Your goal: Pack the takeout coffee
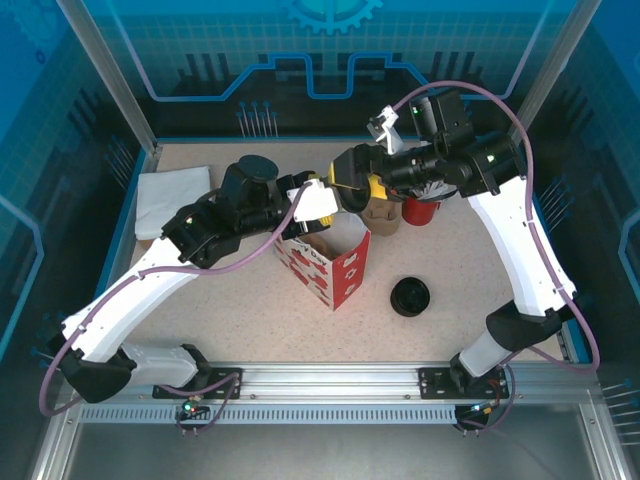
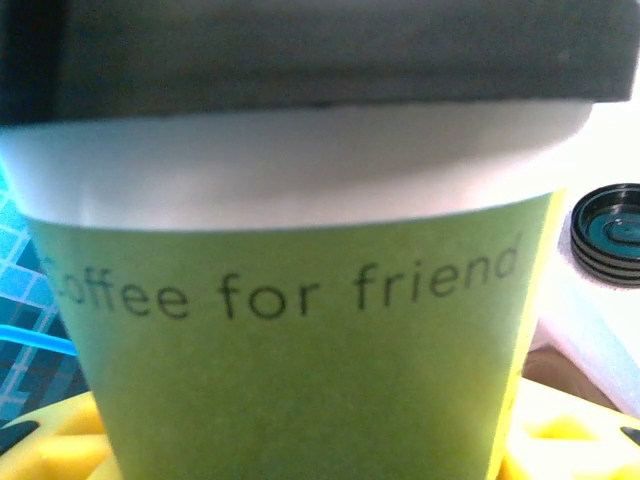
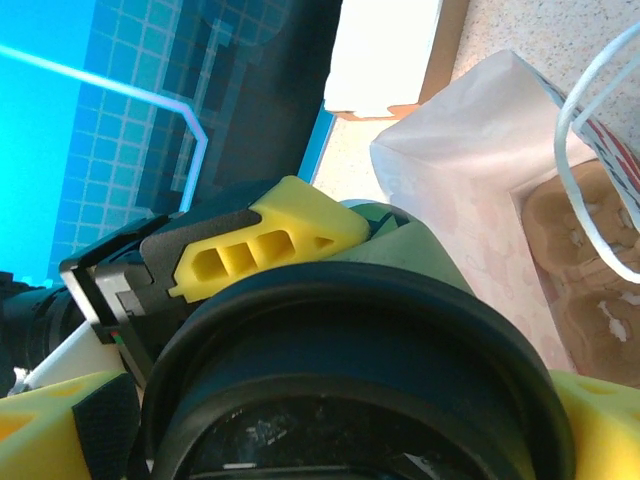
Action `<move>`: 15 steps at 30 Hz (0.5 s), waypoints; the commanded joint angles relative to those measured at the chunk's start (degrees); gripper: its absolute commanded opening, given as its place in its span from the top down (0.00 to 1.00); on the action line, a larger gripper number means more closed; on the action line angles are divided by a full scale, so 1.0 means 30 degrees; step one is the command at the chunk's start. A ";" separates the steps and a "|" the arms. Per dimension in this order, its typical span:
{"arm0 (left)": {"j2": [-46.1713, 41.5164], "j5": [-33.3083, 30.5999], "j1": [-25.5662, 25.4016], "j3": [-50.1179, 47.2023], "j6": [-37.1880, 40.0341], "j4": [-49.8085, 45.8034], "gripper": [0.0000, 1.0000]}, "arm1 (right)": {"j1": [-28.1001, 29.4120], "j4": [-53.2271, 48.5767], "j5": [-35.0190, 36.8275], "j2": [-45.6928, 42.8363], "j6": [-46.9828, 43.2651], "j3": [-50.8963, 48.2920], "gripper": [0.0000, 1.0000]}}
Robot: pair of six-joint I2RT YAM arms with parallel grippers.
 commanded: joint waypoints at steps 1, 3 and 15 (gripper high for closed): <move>0.0429 -0.0526 -0.0335 0.0514 0.0712 -0.0232 0.44 | 0.0573 0.0633 -0.0807 0.0021 0.0494 -0.0041 0.00; 0.0491 -0.0708 -0.0371 0.0551 0.0764 -0.0232 0.44 | 0.0631 0.0530 -0.0749 0.0055 0.0494 -0.0262 0.00; 0.0567 -0.1317 -0.0470 0.0595 0.0713 -0.0182 0.41 | 0.0780 0.0365 -0.0661 -0.0062 0.0694 -0.1090 0.18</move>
